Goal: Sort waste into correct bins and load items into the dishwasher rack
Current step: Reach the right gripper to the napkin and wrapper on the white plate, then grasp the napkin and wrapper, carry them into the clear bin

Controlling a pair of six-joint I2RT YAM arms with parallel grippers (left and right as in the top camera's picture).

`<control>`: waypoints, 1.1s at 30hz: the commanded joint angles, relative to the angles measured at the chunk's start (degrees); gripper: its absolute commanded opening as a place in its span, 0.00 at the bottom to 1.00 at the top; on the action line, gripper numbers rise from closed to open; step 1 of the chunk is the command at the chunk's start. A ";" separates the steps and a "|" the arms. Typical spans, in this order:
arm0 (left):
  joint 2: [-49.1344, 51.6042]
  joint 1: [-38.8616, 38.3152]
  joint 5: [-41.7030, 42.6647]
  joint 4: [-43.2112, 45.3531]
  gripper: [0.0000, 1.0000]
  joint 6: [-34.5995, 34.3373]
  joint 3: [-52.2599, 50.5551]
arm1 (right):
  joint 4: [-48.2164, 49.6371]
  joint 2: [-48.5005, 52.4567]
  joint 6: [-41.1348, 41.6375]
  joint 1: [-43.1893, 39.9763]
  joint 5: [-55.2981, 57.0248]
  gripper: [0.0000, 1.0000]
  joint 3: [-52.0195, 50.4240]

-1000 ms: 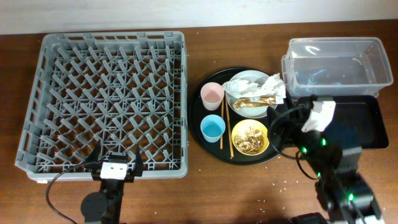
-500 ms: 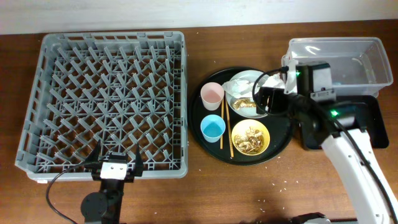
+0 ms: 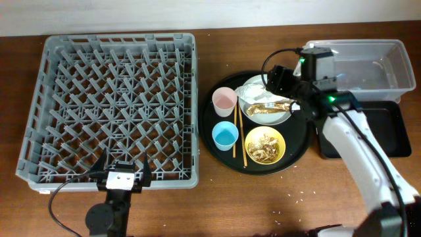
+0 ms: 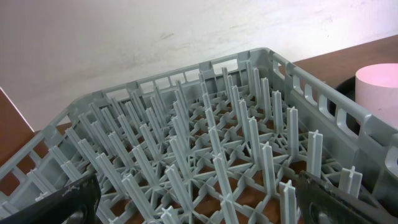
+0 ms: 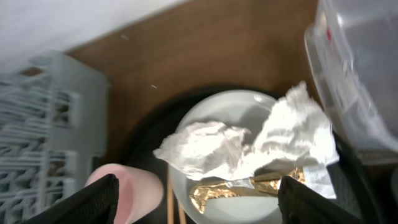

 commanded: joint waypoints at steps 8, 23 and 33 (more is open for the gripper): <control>-0.24 0.28 0.61 0.11 1.00 0.90 -0.39 | -0.26 17.05 37.20 3.80 6.99 0.99 0.83; -0.24 0.28 0.61 0.11 1.00 0.90 -0.39 | 5.31 29.05 36.04 3.69 12.20 0.63 0.81; -0.24 0.28 0.61 0.11 1.00 0.90 -0.39 | -5.44 22.97 11.34 2.80 9.11 0.04 9.92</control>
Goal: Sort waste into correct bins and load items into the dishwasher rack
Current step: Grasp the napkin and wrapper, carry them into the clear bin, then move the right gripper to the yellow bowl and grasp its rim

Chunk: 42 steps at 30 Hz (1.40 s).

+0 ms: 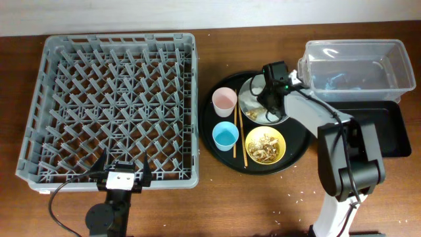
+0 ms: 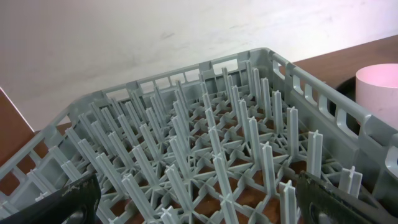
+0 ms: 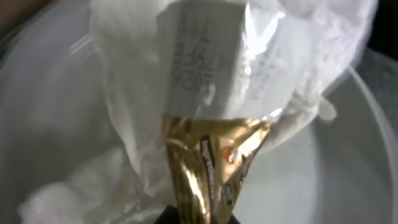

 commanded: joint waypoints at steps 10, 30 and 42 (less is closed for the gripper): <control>-0.24 0.28 0.61 0.11 1.00 0.90 -0.39 | -29.57 -11.52 -14.64 -15.78 -4.98 0.04 31.89; -0.24 0.28 0.61 0.11 1.00 0.87 -0.39 | -38.82 -2.47 -25.88 -28.22 -17.51 0.76 42.60; -0.24 0.28 0.61 0.11 1.00 0.90 -0.39 | -65.85 -6.51 -44.89 -11.89 -22.97 0.86 34.82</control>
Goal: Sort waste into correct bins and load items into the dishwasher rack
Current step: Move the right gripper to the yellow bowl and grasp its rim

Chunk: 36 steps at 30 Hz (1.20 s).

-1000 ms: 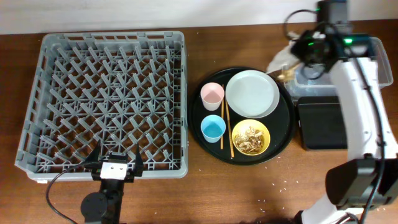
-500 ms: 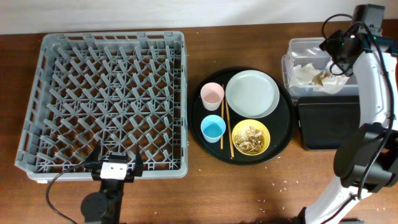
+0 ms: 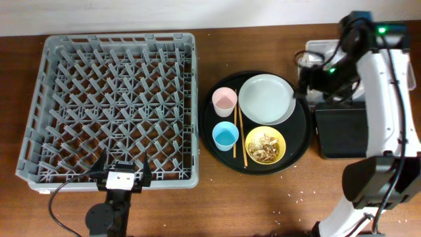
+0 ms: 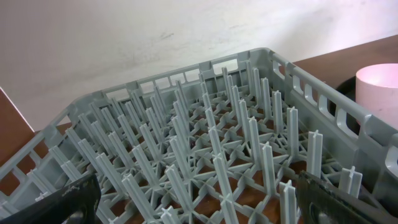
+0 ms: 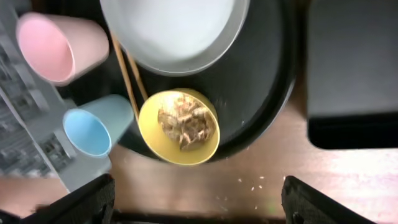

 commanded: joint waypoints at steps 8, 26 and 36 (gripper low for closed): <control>-0.24 0.28 0.61 0.09 1.00 0.87 -0.37 | 18.88 -0.76 -2.29 14.12 0.31 0.73 -22.95; -0.24 0.28 0.61 0.09 1.00 0.87 -0.37 | 23.10 -0.76 9.27 20.24 0.33 0.64 -27.12; -0.24 0.28 0.61 0.09 1.00 0.90 -0.37 | 36.59 -0.63 32.96 25.81 11.02 0.50 -35.39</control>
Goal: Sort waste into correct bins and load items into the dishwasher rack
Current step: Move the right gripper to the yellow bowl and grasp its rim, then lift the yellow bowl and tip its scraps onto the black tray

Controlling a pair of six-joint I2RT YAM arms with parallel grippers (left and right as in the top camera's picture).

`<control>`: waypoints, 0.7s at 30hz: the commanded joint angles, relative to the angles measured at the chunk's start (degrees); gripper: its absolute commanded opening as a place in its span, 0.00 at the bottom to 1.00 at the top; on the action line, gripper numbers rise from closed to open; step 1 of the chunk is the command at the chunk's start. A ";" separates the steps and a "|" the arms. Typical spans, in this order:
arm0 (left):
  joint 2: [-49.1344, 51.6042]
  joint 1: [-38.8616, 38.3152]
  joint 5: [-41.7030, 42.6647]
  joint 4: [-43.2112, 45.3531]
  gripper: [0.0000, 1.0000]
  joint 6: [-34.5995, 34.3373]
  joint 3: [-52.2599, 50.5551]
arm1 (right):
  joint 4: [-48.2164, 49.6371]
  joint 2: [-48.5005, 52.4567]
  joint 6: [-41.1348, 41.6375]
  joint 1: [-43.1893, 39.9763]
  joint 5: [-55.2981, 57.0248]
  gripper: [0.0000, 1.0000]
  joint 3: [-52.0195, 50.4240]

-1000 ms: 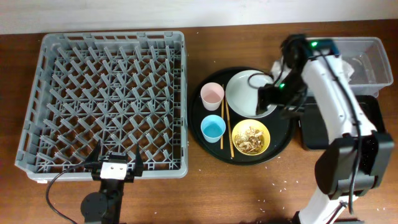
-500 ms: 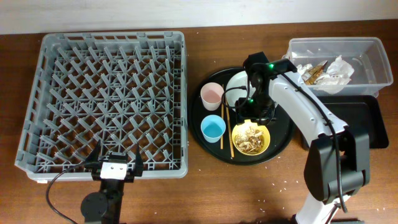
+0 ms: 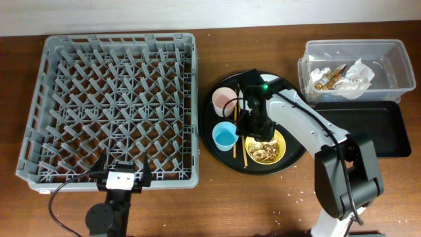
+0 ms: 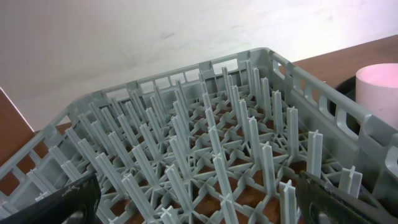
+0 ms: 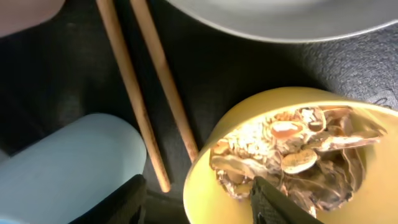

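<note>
On the round black tray (image 3: 297, 150) a yellow bowl (image 3: 266, 146) (image 5: 298, 162) holds food scraps. My right gripper (image 3: 252, 131) (image 5: 199, 202) is open and low over the bowl's left rim, one finger inside and one outside. Wooden chopsticks (image 3: 239, 141) (image 5: 140, 93) lie between the bowl and a blue cup (image 3: 225, 136) (image 5: 68, 168). A pink cup (image 3: 223, 100) stands behind it. The white plate (image 5: 280, 15) is bare. Crumpled tissue and a gold wrapper (image 3: 339, 74) lie in the clear bin (image 3: 388, 52). My left gripper (image 4: 199, 205) hangs open at the near edge of the grey rack (image 3: 112, 105) (image 4: 205, 137).
A flat black bin (image 3: 368, 131) sits in front of the clear bin, right of the round tray. Bare brown table separates rack and tray. A few crumbs lie on the table near the front. My right arm crosses the plate in the overhead view.
My right gripper was high by the bins at the right, open. Now it is low at the yellow bowl's left rim. Tissue and wrapper now show in the clear bin. The left arm is unchanged.
My right gripper first hung open above the plate, which held tissue and a gold wrapper. Then it was down on that waste. Later the plate was bare and the gripper was by the bins. Now the waste lies in the clear bin and the gripper straddles the bowl's rim.
</note>
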 commanded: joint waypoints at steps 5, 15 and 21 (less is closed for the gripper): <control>-0.28 0.28 0.61 0.11 1.00 0.90 -0.37 | 2.64 0.68 4.04 -0.04 4.98 0.38 -1.01; -0.28 0.28 0.61 0.11 1.00 0.90 -0.37 | 3.10 1.01 4.17 -0.04 4.13 0.17 -4.24; -0.26 0.28 0.61 0.11 1.00 0.90 -0.37 | 1.88 0.96 2.89 -0.15 2.40 0.04 -4.15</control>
